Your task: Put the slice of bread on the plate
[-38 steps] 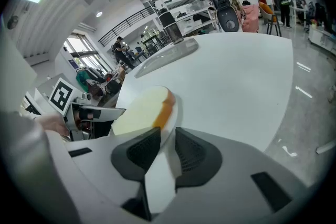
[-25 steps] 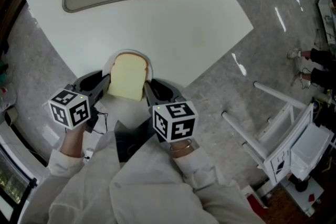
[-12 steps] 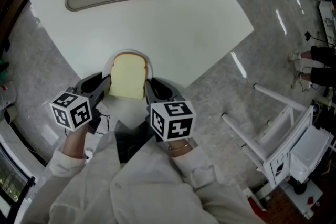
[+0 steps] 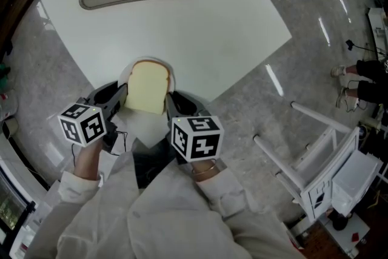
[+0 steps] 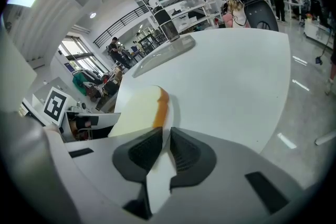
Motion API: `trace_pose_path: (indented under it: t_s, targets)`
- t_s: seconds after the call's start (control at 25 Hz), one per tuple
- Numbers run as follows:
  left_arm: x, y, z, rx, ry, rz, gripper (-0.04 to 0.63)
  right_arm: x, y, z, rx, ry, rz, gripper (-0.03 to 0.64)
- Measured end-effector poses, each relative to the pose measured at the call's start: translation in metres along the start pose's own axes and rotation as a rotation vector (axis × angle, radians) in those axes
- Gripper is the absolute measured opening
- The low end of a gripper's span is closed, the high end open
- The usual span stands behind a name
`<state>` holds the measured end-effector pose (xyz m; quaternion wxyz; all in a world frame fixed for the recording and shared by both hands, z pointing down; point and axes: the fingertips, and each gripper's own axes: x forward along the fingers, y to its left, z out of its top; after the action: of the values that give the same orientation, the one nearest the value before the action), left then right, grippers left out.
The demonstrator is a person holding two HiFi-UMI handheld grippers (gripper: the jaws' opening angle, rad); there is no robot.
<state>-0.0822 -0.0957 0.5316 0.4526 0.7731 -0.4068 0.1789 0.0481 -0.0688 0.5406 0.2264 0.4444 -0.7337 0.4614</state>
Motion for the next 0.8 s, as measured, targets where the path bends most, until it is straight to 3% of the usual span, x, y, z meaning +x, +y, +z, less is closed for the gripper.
trace_pose_path:
  t_s: [0.52,0.8]
  targets:
    - [-0.011,-0.014,0.010,0.000,-0.050,0.011,0.085,-0.012,0.003,0.013,-0.050,0.021,0.052,0.055]
    - [-0.027,-0.022,0.033,-0.006,-0.129,0.035,0.084,-0.021,0.016,0.036,-0.098,-0.009,0.104,0.055]
